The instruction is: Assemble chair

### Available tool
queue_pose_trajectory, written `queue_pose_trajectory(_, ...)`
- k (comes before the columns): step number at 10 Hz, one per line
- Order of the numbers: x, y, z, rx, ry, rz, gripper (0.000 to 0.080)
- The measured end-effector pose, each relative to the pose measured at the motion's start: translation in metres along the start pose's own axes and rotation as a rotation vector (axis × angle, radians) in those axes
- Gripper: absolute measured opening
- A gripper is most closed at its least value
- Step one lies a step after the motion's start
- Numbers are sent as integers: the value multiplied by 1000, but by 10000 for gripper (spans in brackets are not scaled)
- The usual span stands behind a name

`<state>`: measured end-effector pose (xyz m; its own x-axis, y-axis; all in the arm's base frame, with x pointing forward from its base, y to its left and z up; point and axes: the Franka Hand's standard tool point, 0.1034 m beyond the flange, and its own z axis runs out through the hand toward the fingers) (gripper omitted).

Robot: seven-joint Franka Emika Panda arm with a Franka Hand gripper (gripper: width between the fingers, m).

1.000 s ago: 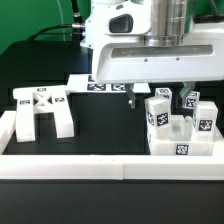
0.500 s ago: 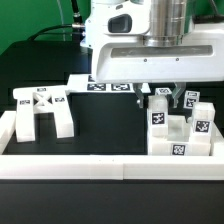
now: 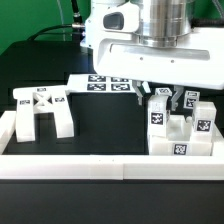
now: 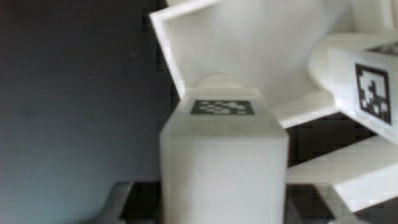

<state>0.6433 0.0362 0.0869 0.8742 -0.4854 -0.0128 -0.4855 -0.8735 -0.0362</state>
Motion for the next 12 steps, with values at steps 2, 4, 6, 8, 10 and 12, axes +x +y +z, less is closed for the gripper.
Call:
queue_pose_trajectory(2,-1,0,1,1,-1,164,291)
queue_pose_trajectory(4,-1,-1,1,7,-6,326,291)
queue_pose_trajectory(6,-2,-1,1,7,-8,456,292)
queue_pose_trajectory(8,-2,-1,2,6,-10,606,292)
queue_pose_trajectory(10,-3,-2,2,5,-11,698,292)
queue_pose_trajectory(12,-3,-2,3,6,-12,751,350)
